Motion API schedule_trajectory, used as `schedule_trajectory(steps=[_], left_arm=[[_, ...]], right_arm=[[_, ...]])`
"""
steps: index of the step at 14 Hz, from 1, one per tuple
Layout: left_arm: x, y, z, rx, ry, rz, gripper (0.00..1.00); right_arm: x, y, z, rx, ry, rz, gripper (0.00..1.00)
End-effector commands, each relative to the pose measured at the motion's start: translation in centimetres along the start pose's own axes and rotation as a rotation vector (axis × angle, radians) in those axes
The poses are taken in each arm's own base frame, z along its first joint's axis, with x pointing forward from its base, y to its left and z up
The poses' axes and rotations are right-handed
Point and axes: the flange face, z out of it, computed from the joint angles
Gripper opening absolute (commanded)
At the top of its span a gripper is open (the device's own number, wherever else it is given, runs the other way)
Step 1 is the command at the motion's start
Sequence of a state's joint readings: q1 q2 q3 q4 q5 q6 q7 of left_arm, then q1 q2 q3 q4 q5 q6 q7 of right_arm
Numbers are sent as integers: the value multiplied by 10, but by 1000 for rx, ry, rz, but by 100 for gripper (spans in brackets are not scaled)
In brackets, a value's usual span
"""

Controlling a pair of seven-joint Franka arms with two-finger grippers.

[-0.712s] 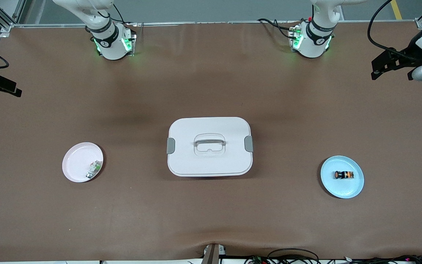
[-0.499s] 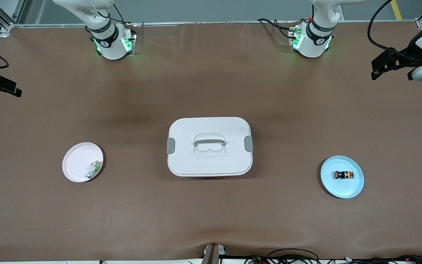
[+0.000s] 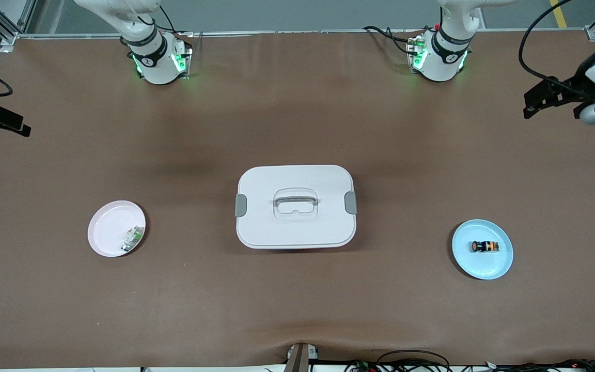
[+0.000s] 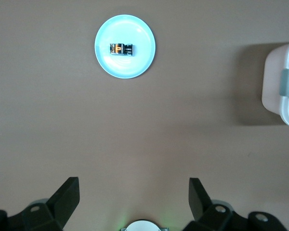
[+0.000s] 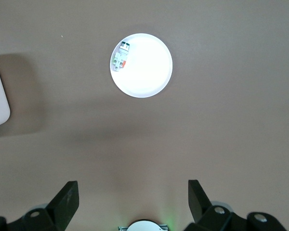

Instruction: Transfer orange switch to right arm and place

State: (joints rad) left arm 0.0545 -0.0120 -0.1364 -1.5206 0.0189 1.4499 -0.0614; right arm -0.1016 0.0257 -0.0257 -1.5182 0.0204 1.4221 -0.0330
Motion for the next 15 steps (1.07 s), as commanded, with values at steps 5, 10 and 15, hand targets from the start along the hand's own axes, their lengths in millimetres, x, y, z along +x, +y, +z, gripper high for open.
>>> schedule_trajectory(steps=[5,10,15], left_arm=[[50,-16,58,-8,-22,-30,100],[74,-24,127,-16,-12,-42,100],[93,-33,212,-18,51,-24,100]], right_arm=[[0,1,-3,1,-2,-7,100],[0,1,-3,2,-2,-6,100],[0,2,-3,0,-1,-5,100]])
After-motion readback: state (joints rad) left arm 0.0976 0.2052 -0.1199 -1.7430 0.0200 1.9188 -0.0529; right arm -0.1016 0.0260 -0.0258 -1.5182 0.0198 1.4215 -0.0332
